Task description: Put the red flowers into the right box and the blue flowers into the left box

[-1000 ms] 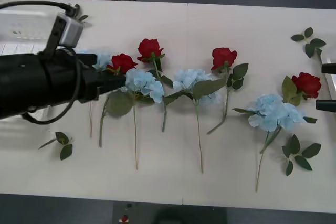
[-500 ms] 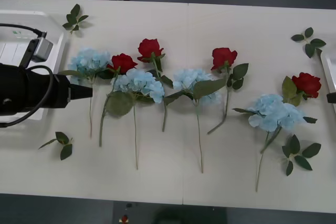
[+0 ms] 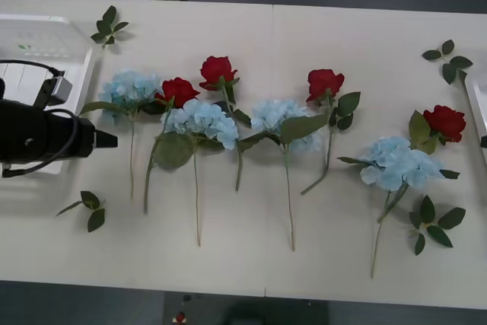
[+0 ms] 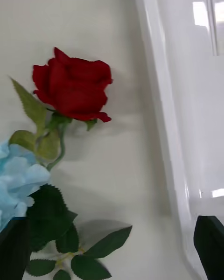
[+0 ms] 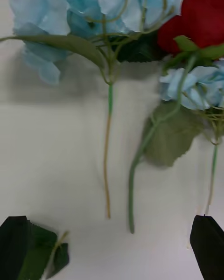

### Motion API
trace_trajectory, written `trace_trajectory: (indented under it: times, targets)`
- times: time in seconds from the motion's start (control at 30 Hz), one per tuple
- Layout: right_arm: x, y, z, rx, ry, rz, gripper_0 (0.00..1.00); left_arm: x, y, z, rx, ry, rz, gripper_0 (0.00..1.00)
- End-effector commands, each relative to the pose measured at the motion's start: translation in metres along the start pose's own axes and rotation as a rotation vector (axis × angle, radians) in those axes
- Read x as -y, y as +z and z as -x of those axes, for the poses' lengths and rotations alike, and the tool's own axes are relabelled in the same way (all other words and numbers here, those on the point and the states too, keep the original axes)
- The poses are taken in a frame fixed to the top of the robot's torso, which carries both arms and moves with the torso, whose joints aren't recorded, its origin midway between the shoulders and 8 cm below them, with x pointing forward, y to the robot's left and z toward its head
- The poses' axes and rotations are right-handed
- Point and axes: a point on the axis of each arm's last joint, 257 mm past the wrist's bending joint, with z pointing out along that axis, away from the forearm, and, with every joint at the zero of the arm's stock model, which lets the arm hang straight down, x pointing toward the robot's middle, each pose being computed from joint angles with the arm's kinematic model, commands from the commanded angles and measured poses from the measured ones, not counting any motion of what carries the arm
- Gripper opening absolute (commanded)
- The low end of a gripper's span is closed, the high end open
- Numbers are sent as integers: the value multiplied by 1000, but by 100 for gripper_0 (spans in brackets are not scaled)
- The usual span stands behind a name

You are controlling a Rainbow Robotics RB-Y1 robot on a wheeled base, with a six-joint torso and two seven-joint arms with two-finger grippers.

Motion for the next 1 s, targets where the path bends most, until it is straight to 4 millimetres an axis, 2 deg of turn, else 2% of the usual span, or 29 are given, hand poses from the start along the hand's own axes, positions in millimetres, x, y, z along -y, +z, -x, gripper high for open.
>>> trace_trajectory:
  times: [0.03, 0.2, 0.4, 0.6, 0.77, 1.0]
  targets:
    - [6, 14, 15, 32, 141, -35, 100, -1, 8, 38, 40, 53, 49, 100]
    - [2, 35, 20, 60, 203, -83, 100, 7, 31, 46, 29, 64, 56, 100]
    - [-13, 55, 29, 96, 223, -141, 100, 4, 56, 65, 35, 74, 102, 100]
    - [-24, 86, 25, 106, 241, -152, 100, 16, 84, 78, 41, 89, 114, 100]
    - [-36, 103, 21, 106, 225, -144, 100, 32, 101, 75, 25, 132, 111, 100]
    - [-51, 118, 5, 78, 216, -145, 100, 29, 117, 74, 18, 133, 132, 100]
